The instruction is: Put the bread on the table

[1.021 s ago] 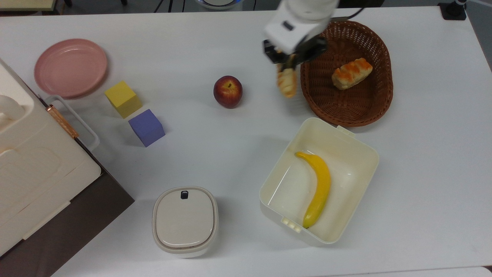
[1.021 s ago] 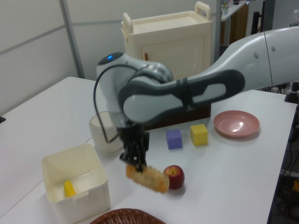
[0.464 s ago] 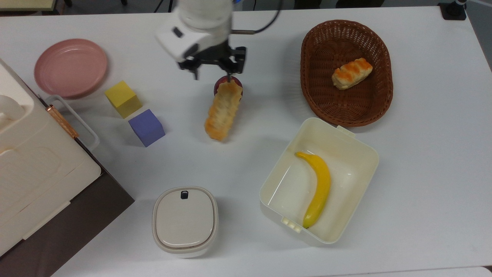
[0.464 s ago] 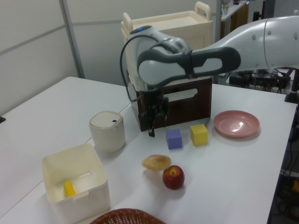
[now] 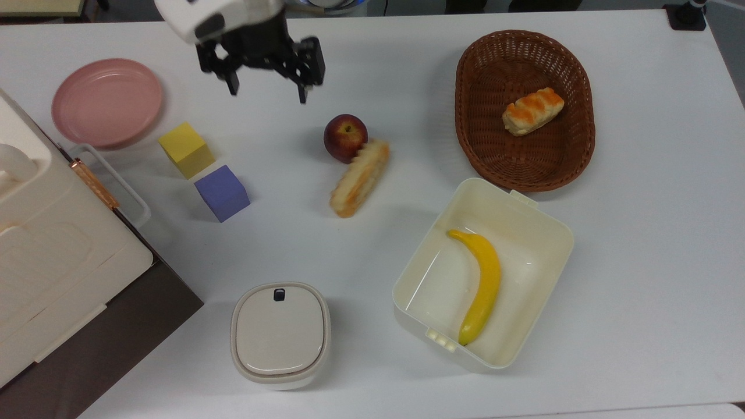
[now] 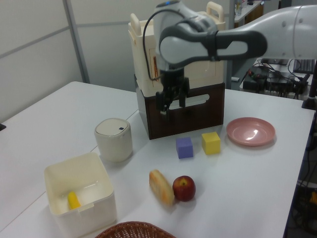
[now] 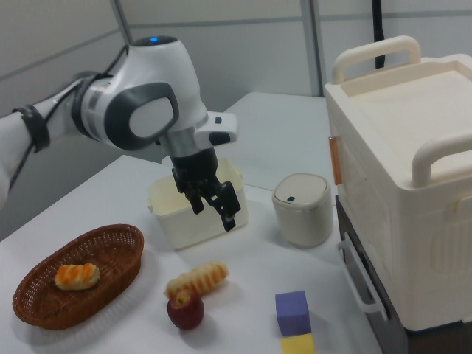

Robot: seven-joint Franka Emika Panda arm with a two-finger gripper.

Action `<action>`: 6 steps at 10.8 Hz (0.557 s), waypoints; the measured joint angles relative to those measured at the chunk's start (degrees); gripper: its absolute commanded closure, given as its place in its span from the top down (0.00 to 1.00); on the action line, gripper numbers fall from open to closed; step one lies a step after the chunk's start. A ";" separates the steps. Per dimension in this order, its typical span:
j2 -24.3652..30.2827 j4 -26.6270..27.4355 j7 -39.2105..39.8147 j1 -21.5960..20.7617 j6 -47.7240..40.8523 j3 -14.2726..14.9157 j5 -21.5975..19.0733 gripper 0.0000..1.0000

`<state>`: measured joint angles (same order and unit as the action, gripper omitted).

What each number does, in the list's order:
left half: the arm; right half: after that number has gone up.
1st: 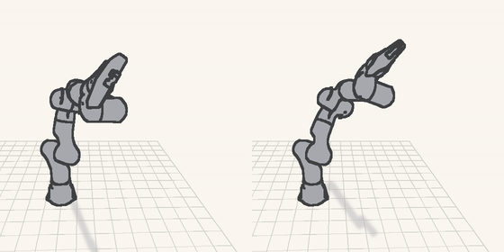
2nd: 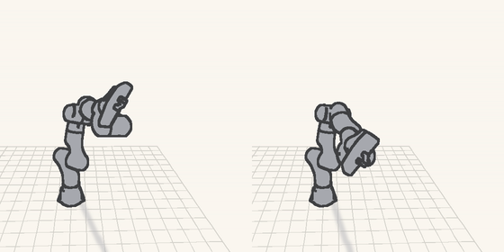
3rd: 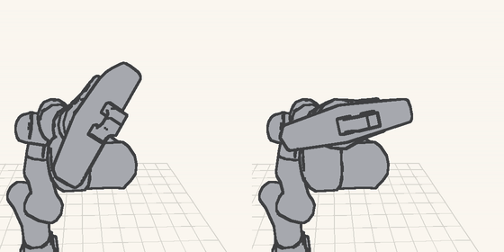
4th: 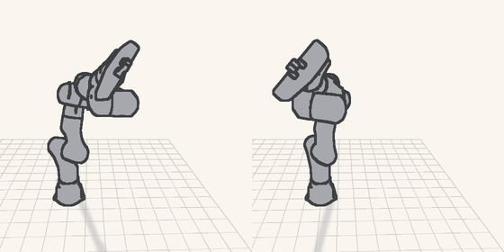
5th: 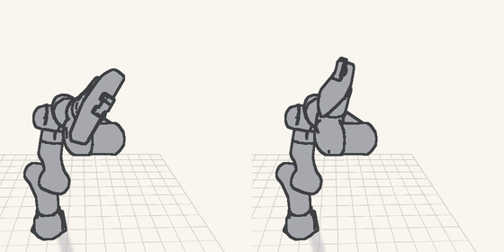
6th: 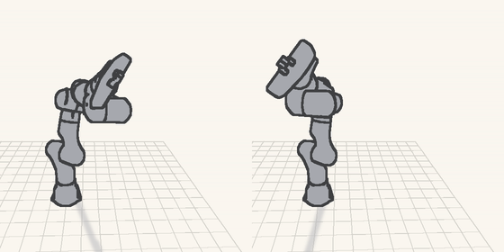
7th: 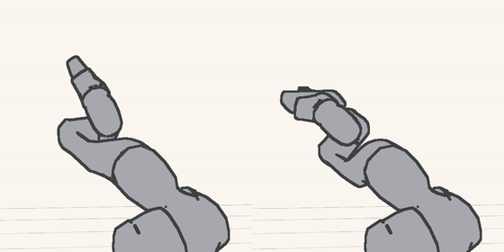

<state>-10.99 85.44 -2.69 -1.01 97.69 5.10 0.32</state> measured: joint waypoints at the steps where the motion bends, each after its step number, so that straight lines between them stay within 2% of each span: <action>1: 1.58 -0.03 0.29 0.63 -1.55 0.04 0.03 1.00; 3: 4.37 -0.03 2.75 1.69 -5.32 0.06 0.03 1.00; 6: 5.16 0.18 3.49 1.72 -6.32 0.06 0.03 1.00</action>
